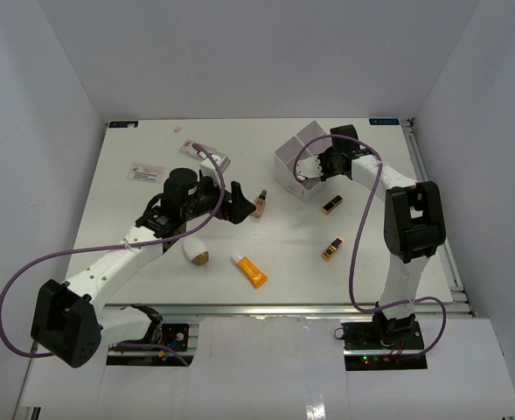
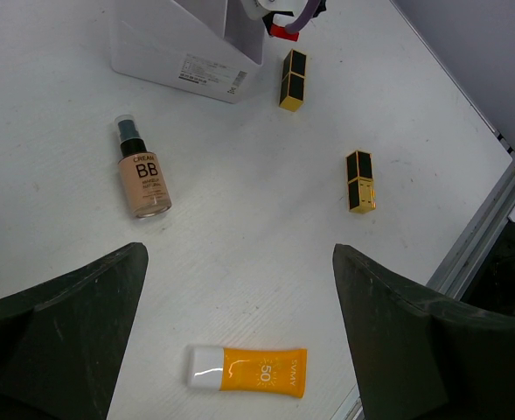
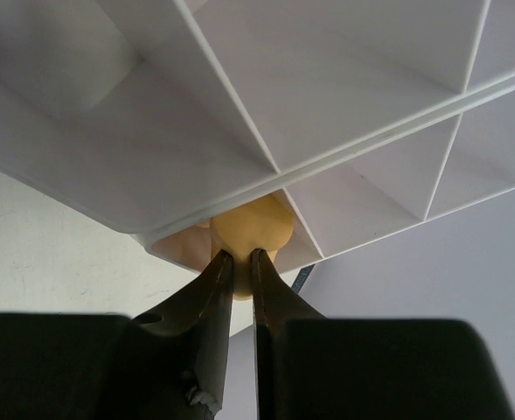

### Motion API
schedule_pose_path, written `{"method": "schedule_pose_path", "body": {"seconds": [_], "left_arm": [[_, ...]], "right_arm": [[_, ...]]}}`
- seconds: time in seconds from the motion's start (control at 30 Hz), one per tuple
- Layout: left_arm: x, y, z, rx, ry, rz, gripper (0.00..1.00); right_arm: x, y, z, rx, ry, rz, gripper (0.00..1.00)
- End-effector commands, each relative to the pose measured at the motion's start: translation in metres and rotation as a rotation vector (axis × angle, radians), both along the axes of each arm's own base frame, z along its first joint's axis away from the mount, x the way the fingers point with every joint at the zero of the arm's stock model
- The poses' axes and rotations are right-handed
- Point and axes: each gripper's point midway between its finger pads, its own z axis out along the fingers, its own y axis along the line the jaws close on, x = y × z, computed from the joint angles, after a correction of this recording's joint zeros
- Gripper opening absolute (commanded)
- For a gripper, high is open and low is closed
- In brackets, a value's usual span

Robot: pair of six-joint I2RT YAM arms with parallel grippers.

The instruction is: Organize the makeup

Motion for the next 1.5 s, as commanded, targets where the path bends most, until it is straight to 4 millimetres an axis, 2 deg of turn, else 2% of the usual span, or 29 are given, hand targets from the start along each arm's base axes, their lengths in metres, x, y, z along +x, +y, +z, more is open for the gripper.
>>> {"method": "schedule_pose_path", "body": {"seconds": [0.0,0.17,0.4,0.63,1.03,1.23,1.3,1.4,1.47], "left_arm": [[0.003,-0.002,0.016,-0.015,-0.044,-0.003,0.98],[0.003,-0.001,0.016,-0.015,-0.046,-0.003,0.98],[0.003,-0.001,0.017,-0.014,-0.05,-0.001,0.98],[0.003,-0.001,0.018,-0.015,-0.052,-0.001,0.98],[0.003,-0.001,0.019,-0.016,-0.053,-0.001,0.98],[0.003,0.0,0.019,-0.015,-0.056,0.0,0.98],[0.003,0.0,0.02,-0.017,-0.058,0.0,0.98],[0.003,0.0,0.02,-0.016,-0.057,-0.001,0.98],[0.003,0.0,0.02,-0.017,-0.056,-0.001,0.98]], "right_arm": [[0.005,-0.002,0.002,0.0,0.008,0.01,0.2],[0.008,-0.004,0.004,0.009,0.006,-0.001,0.34],[0.013,0.001,0.027,0.09,-0.023,-0.022,0.52],[0.01,-0.002,0.049,0.168,-0.043,-0.04,0.55],[-0.003,-0.003,0.076,0.328,-0.032,-0.081,0.55],[-0.003,-0.005,0.075,0.409,0.008,-0.125,0.53],[0.0,-0.005,0.077,0.488,0.039,-0.196,0.49],[0.005,-0.009,0.066,0.571,0.1,-0.298,0.31],[0.006,-0.009,0.062,0.621,0.131,-0.344,0.23]]}}
